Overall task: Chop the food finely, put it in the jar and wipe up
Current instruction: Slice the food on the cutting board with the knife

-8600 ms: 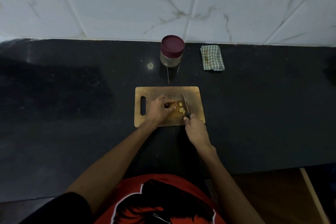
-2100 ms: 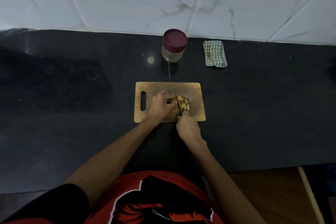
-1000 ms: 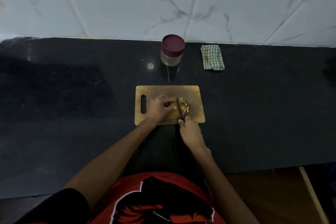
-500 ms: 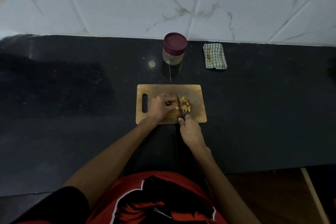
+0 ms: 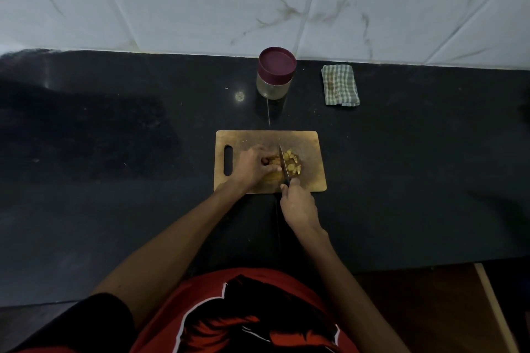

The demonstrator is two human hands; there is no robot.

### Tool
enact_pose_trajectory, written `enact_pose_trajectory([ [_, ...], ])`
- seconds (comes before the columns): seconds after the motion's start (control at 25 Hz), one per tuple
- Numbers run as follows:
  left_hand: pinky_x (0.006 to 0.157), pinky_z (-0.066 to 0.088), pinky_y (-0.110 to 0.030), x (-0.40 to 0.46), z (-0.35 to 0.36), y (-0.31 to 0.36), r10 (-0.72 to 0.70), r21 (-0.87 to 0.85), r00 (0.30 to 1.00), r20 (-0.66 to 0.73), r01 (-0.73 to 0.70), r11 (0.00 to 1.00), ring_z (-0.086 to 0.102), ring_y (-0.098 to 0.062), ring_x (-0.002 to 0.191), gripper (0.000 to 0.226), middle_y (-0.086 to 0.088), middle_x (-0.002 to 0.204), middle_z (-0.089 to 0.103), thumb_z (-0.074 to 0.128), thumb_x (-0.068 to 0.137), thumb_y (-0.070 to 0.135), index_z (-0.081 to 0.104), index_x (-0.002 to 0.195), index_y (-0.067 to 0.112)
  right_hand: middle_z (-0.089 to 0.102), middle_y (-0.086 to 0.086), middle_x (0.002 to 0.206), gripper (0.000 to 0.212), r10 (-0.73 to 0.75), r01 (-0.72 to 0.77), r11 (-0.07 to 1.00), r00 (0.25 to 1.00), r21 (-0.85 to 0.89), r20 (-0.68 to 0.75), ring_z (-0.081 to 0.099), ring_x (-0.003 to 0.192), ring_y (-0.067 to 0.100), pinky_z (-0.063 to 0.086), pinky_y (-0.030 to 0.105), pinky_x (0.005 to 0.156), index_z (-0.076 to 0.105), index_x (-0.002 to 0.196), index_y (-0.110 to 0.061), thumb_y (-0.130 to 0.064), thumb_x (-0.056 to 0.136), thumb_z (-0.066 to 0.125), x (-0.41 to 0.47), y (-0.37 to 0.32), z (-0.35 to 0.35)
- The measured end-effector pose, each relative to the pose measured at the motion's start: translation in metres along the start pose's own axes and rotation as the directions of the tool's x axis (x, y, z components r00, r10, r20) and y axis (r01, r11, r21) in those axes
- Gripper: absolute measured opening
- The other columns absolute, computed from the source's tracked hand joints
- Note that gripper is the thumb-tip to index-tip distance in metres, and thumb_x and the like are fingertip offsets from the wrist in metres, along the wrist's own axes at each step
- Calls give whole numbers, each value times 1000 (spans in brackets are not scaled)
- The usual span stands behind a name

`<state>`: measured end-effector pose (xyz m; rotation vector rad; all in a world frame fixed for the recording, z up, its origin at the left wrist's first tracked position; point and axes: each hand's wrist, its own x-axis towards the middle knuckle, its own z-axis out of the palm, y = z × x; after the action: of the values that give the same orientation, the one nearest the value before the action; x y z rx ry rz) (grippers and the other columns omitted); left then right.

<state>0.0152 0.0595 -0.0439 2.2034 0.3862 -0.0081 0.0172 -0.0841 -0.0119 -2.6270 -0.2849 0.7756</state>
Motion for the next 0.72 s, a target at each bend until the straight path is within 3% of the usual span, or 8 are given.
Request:
enact_pose_trajectory([
  [0.2,82,44,-17,2,-9,2,13,35,996,86,-16,999,53,-4,88,42,-6,123,58,72,80,12,61,121,9,60,11,108,26,14,-14,1000,1000,-22,22,61,98,26,45,36,72,46,121,-10,-28,106,36,2,-1,-1],
  [0.36,86,48,-25,1,-3,1,2,19,999,48,-3,1000,56,-11,91,40,-4,115,59,73,78,11,64,117,10,62,10,106,23,20,-19,999,1000,-47,18,61,92,22,44,34,69,47,119,-11,-27,106,36,3,-3,1],
  [0.52,90,50,-34,4,0,-1,-37,-3,998,43,37,999,60,-19,96,40,-7,111,61,75,75,10,66,114,11,62,11,110,24,26,-26,998,1000,-51,3,61,101,26,44,36,72,46,122,-10,-24,105,38,9,-9,2],
  [0.72,88,49,-35,3,1,0,-21,12,999,39,21,1000,59,-20,91,40,-7,104,60,75,74,9,67,113,10,63,12,111,24,25,-21,997,999,-78,47,63,99,28,52,41,79,48,124,-9,-18,101,42,27,-17,-4],
])
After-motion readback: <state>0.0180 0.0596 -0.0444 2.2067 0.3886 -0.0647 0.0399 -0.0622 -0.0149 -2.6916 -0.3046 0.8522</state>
